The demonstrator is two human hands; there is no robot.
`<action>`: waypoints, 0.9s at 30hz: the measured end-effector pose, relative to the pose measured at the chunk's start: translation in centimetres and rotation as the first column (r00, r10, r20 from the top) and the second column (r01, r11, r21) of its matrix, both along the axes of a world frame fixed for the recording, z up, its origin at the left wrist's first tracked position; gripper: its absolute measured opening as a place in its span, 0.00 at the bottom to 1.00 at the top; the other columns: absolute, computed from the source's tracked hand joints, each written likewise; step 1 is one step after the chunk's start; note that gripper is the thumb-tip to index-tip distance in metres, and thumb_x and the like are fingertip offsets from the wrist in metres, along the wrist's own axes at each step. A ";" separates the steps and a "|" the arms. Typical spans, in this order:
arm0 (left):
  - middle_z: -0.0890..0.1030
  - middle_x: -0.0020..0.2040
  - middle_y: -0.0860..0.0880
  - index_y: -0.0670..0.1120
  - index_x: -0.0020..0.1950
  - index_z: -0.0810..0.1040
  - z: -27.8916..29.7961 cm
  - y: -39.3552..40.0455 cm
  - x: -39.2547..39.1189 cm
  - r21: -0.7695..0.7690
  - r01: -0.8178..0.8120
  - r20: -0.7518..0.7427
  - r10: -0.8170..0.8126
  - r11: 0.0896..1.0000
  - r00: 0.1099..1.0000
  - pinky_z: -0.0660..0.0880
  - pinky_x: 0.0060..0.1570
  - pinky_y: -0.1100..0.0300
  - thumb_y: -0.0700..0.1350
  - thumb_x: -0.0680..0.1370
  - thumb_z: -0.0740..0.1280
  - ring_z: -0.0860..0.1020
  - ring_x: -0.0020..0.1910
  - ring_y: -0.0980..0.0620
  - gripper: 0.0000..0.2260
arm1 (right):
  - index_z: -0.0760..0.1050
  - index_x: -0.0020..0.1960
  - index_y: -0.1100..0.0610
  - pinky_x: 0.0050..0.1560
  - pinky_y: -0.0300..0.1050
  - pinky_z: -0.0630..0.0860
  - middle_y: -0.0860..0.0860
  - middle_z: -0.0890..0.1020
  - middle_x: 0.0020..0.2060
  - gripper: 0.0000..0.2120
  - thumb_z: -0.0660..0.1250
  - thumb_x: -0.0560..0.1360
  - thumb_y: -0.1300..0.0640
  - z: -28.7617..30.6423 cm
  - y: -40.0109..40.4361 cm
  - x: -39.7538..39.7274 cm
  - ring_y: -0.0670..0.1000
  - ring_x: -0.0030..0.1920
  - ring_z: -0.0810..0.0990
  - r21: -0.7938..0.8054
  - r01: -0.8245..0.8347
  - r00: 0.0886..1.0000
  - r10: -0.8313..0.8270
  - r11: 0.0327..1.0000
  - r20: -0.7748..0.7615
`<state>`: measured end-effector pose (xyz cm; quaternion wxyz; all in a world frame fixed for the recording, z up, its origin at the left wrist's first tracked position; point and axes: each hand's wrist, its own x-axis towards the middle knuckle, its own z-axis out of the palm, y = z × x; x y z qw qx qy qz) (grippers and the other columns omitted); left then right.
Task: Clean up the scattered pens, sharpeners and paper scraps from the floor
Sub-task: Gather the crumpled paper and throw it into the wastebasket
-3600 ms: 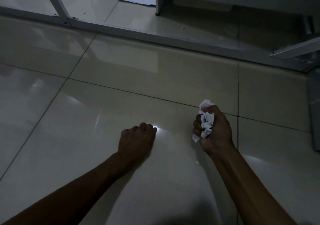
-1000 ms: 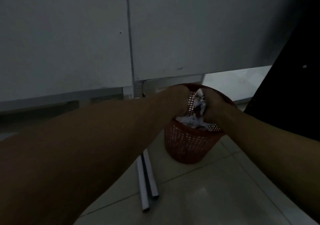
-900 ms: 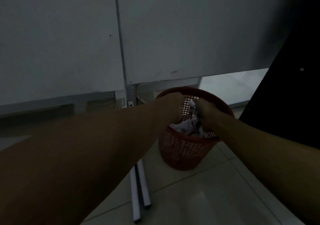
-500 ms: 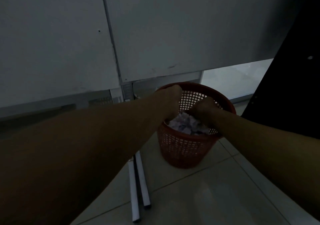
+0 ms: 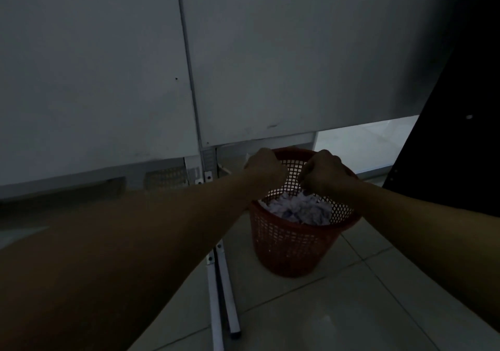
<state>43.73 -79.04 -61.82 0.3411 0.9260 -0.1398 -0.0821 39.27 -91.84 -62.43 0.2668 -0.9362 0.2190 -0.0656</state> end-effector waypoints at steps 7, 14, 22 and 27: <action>0.77 0.56 0.36 0.33 0.56 0.74 0.4 1.1 -0.6 0.073 0.173 0.179 -0.183 0.982 0.967 0.69 0.43 0.57 0.43 0.75 0.67 0.76 0.54 0.41 0.16 | 0.78 0.57 0.59 0.45 0.40 0.73 0.56 0.81 0.54 0.18 0.72 0.72 0.50 0.9 0.8 -1.7 0.55 0.53 0.80 -0.136 -0.159 0.986 0.150 0.978 -0.073; 0.71 0.67 0.40 0.41 0.70 0.66 2.4 2.3 0.4 0.168 0.273 0.138 -0.297 0.947 0.945 0.69 0.61 0.53 0.45 0.76 0.66 0.70 0.65 0.43 0.24 | 0.76 0.63 0.61 0.59 0.39 0.69 0.57 0.78 0.62 0.19 0.70 0.75 0.54 3.3 1.7 -1.9 0.55 0.63 0.75 -0.040 -0.302 0.949 0.297 0.952 -0.110; 0.72 0.65 0.40 0.41 0.70 0.67 12.9 6.1 -0.3 0.105 0.192 -0.014 -0.192 0.976 0.981 0.73 0.59 0.55 0.45 0.76 0.67 0.73 0.61 0.43 0.24 | 0.74 0.68 0.57 0.64 0.42 0.69 0.55 0.76 0.66 0.26 0.73 0.72 0.53 12.3 4.0 -2.8 0.55 0.66 0.74 0.030 -0.316 0.923 0.314 0.948 -0.224; 0.70 0.67 0.41 0.40 0.71 0.64 23.4 10.4 -1.6 0.120 0.135 -0.224 -0.106 0.983 0.969 0.70 0.56 0.61 0.44 0.77 0.67 0.71 0.63 0.45 0.25 | 0.68 0.72 0.55 0.64 0.39 0.64 0.54 0.69 0.70 0.29 0.71 0.73 0.51 22.4 6.3 -3.5 0.53 0.70 0.67 0.113 -0.331 0.880 0.350 0.937 -0.322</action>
